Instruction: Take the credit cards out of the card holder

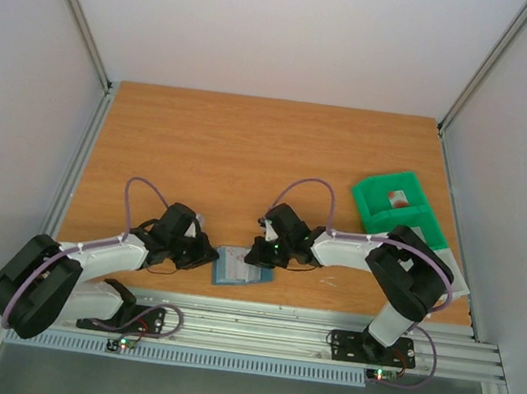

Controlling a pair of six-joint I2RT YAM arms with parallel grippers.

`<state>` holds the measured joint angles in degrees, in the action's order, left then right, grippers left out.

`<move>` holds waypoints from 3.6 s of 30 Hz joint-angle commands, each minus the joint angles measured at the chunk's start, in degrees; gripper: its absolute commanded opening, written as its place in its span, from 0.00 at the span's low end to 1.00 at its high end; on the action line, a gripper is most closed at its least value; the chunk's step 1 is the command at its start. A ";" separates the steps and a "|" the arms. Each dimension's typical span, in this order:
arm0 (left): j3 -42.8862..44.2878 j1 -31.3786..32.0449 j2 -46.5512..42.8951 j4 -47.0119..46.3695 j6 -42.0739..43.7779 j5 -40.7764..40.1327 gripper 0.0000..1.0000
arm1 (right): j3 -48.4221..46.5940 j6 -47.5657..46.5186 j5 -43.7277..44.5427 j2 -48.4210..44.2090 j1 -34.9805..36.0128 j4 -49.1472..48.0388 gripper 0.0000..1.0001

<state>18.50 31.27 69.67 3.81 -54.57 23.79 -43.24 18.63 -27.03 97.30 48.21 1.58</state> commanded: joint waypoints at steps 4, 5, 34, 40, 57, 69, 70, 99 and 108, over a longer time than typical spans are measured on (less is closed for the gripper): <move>-1.47 0.17 -0.05 0.70 1.13 -3.80 0.11 | 3.11 0.26 0.27 -3.72 -1.36 -0.95 0.01; -1.41 0.18 -0.13 0.71 1.13 -3.82 0.11 | 3.09 0.34 -0.27 -3.44 -1.36 -1.31 0.01; -2.03 0.15 -0.85 1.52 0.80 -4.09 0.11 | 5.12 1.00 1.02 -5.69 -2.46 -3.47 0.01; -1.79 0.14 -0.82 2.02 0.28 -4.08 0.11 | 5.36 -0.90 3.96 -11.85 -2.62 3.01 0.01; 4.37 0.20 -22.24 10.79 -3.97 0.52 0.50 | 4.48 2.09 0.60 -28.21 -2.68 7.86 0.01; -0.96 0.29 -31.57 -13.60 -15.79 9.31 0.56 | 4.48 9.55 -2.28 -36.00 -2.66 -0.34 0.01; -1.01 0.29 -31.44 -14.99 -16.38 9.75 0.56 | 4.53 10.04 -2.68 -35.99 -2.65 -0.97 0.01; 1.76 0.33 -28.16 -18.18 -11.44 18.82 0.00 | -6.44 -9.18 -5.52 -37.60 -3.97 22.61 0.30; 7.37 0.59 -27.38 -10.32 -2.57 26.38 0.00 | -23.75 -28.54 -7.87 -32.90 -4.09 47.99 0.30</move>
<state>23.22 31.42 42.06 -8.27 -62.22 44.88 -63.55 0.60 -33.47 61.95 44.29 35.62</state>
